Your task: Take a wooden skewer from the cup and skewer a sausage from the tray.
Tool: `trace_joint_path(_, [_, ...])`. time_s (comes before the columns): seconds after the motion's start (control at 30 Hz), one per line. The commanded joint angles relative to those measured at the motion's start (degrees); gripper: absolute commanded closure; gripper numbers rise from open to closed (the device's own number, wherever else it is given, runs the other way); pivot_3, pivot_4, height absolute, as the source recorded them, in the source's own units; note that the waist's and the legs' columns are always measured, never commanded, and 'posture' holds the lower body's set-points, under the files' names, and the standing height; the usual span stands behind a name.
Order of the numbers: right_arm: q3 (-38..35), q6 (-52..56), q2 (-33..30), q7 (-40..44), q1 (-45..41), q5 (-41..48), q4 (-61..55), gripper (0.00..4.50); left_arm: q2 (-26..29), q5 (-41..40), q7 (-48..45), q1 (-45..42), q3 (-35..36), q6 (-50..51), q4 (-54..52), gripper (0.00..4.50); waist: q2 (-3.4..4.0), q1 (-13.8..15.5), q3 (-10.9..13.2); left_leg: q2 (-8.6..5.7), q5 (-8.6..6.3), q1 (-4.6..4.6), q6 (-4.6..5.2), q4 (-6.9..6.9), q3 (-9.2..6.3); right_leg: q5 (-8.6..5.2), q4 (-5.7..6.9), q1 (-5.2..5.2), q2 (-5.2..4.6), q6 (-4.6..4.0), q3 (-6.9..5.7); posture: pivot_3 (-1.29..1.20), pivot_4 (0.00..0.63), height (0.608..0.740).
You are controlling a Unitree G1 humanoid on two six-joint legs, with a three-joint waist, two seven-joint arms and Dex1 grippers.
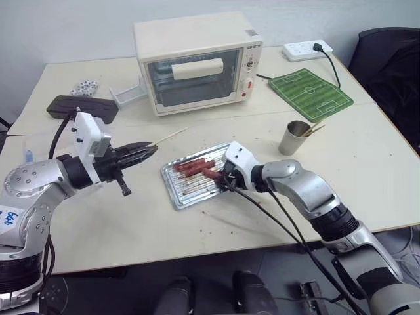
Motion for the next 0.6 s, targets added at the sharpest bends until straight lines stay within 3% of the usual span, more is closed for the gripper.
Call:
trace_joint_path(0.03, [-0.9, 1.4, 0.9, 1.6, 0.5, -0.4, -1.1, 3.68, -0.1, -0.7, -0.1, -0.8, 0.2, -0.8, -1.0, 4.5, 0.0, 0.0, 0.0, 0.0, 0.0, 0.0, 0.0, 0.0, 0.0, 0.0, 0.0, 0.0, 0.0, 0.0, 0.0, 0.0, 0.15, 0.74])
trace_joint_path(0.3, [-4.0, 4.5, -0.2, 4.9, 1.1, 0.9, -5.1, 3.68, 0.6, -0.4, -3.2, -2.7, -1.6, -1.3, 1.4, 4.5, -0.01, 0.1, 0.0, -0.01, 0.0, 0.0, 0.0, 0.0, 0.0, 0.0, 0.03, 0.01, 0.01, 0.0, -0.01, 0.0, 0.15, 0.74])
trace_joint_path(0.43, [-7.5, 6.0, -4.8, 10.5, -0.6, 4.1, -9.0, 3.68, 1.8, -2.0, -6.9, -4.6, -2.9, 0.3, 2.7, 4.5, -0.01, 0.1, 0.0, -0.02, 0.0, -0.04, 0.0, 0.01, 0.0, 0.0, 0.03, -0.01, 0.06, 0.0, -0.01, 0.0, 0.15, 0.74])
trace_joint_path(0.6, [-12.0, 5.9, -16.4, 22.6, -1.7, 9.1, -14.6, 3.68, 5.4, -4.7, -15.1, -7.6, -5.8, 3.3, 3.9, 4.5, -0.03, 0.2, 0.0, -0.04, -0.04, -0.04, 0.06, 0.0, 0.0, 0.0, 0.01, 0.03, 0.05, 0.0, -0.02, 0.0, 0.15, 0.74])
